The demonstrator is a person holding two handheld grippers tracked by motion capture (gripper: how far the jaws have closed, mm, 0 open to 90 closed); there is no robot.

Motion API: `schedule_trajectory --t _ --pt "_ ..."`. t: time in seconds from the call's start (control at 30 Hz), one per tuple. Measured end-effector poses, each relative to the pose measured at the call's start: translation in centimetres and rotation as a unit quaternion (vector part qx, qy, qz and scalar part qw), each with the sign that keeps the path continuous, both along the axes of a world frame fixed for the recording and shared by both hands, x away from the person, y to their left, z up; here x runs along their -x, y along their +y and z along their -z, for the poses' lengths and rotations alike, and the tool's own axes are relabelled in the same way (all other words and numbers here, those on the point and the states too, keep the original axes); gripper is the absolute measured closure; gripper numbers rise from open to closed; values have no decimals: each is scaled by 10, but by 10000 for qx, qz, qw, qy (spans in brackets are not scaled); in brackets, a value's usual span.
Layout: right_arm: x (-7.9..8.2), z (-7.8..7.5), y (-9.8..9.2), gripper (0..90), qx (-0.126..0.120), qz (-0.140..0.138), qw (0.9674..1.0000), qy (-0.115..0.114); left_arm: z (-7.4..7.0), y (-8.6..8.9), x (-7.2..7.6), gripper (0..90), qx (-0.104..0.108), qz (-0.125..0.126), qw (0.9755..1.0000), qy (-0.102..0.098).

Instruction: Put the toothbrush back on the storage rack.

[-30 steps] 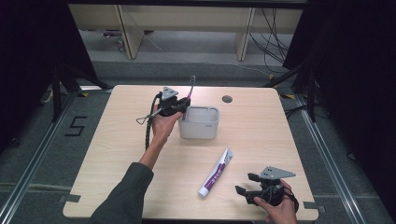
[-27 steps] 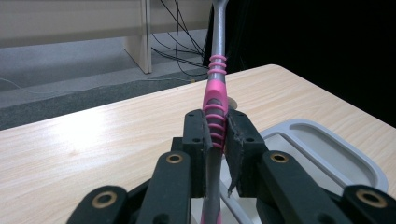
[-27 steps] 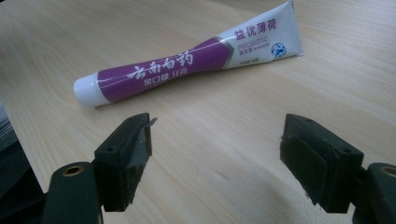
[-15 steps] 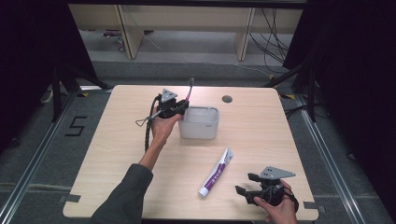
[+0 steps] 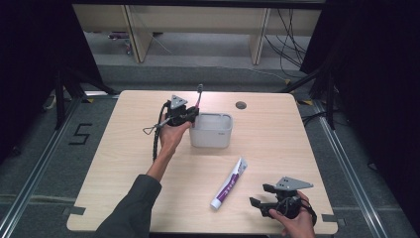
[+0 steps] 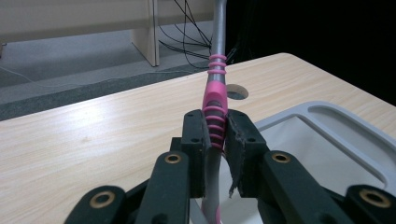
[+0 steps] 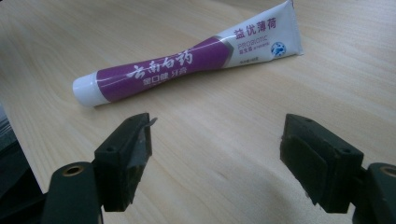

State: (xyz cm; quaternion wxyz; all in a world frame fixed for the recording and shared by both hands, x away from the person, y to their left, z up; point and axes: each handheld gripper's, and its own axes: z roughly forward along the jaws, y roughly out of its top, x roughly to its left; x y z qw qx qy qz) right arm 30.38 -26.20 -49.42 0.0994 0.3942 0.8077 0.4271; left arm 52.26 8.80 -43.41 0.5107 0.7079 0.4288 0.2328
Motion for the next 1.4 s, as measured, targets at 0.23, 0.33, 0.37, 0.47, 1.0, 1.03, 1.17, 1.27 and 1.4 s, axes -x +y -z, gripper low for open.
schedule_trajectory --t 0.23,0.33,0.37,0.47,1.0,1.03,1.17,1.27,1.4 --pt "0 0 0 259 -10 3 10000 -3 0 1 1 765 -57 0 10000 -24" --pt "0 0 0 259 0 1 10000 1 -1 1 3 754 -66 8 10000 -18" --pt "0 0 0 259 2 2 10000 2 -1 1 4 743 -75 9 10000 -20" --pt "0 0 0 259 -3 12 10000 -4 -3 2 7 722 -95 6 10000 -31" --pt "1 -1 0 259 -89 116 9999 52 -29 22 40 427 -151 94 9993 320" --pt "0 -1 -2 259 -23 79 9999 -60 -30 23 42 419 -103 130 9992 354" --pt "0 -1 -2 259 -17 69 10000 -49 -32 26 52 381 -50 246 9986 474" --pt "1 -1 -1 259 -63 99 9999 46 -32 29 60 345 -89 319 9980 534" --pt "0 -1 -2 259 -9 73 10000 -37 -35 37 71 313 26 410 9976 550"
